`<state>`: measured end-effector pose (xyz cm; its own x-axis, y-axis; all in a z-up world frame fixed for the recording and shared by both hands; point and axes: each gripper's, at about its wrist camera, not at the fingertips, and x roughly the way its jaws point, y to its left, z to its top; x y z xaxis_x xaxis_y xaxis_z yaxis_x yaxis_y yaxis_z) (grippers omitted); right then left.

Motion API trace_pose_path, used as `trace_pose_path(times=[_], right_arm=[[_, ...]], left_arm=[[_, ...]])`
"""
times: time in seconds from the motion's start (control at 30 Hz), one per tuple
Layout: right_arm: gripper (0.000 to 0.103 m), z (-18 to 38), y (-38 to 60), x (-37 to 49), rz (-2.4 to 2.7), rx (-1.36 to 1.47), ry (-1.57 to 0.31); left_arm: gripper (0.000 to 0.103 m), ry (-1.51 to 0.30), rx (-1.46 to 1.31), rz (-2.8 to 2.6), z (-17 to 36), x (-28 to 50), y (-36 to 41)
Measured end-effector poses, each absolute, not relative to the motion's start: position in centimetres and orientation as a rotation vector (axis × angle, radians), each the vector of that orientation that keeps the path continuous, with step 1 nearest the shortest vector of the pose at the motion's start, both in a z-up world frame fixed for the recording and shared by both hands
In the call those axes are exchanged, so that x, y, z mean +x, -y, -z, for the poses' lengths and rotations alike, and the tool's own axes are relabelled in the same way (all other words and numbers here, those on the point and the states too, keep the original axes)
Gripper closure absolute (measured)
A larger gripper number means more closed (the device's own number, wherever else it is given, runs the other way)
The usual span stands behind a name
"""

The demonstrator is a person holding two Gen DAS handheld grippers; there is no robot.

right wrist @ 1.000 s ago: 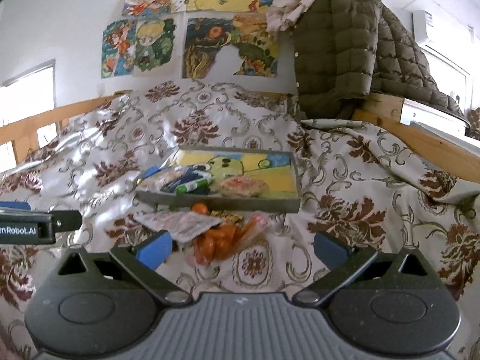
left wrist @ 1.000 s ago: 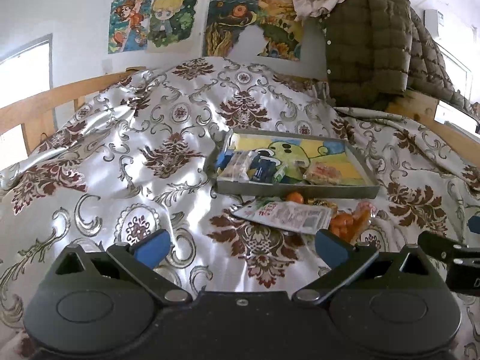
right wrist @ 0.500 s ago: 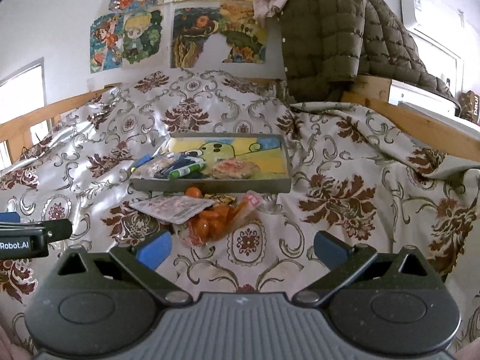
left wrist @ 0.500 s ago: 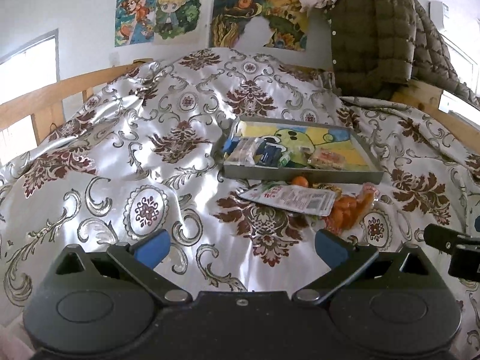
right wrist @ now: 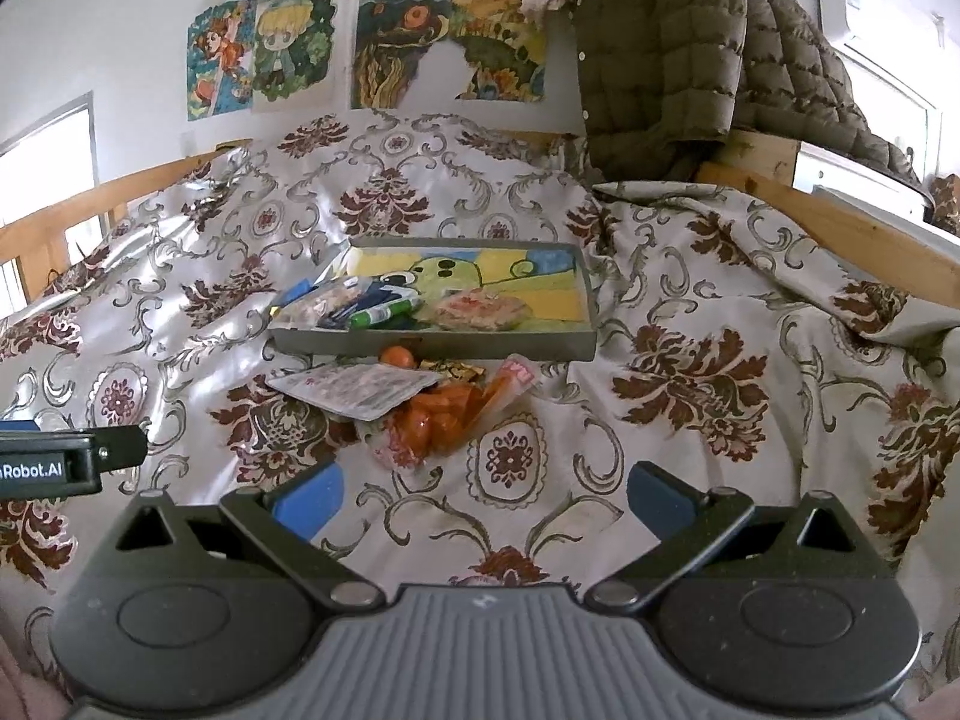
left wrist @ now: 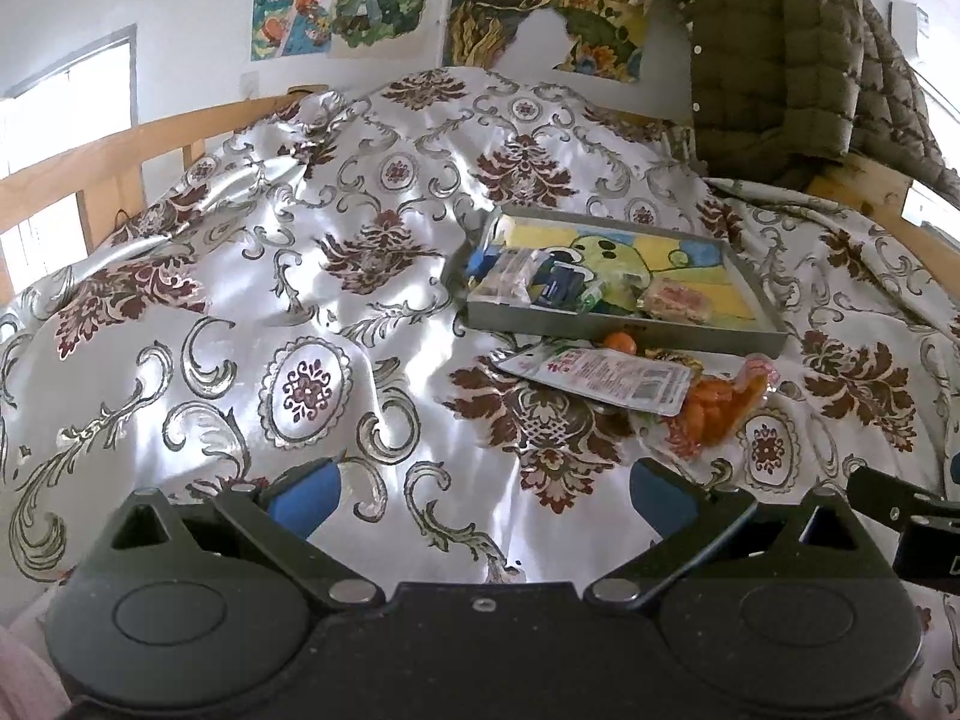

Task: Organize snacks

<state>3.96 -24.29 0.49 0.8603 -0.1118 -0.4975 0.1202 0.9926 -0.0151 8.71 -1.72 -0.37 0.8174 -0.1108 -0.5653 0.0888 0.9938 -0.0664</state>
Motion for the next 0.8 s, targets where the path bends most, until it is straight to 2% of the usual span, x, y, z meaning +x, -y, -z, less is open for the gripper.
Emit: trace_pose_path(times=[0.47, 0.8], right_arm=[[0.000, -0.1, 23.9, 5.4, 0.053, 0.019, -0.581], [0.000, -1.0, 25.6, 7.8, 0.031, -0.013, -0.613]], left_arm=[[0.001, -0.655, -0.088, 0.102, 1.2, 10.5, 1.4], [0.001, -0.618, 0.013, 0.194, 1.4, 14.0, 3.8]])
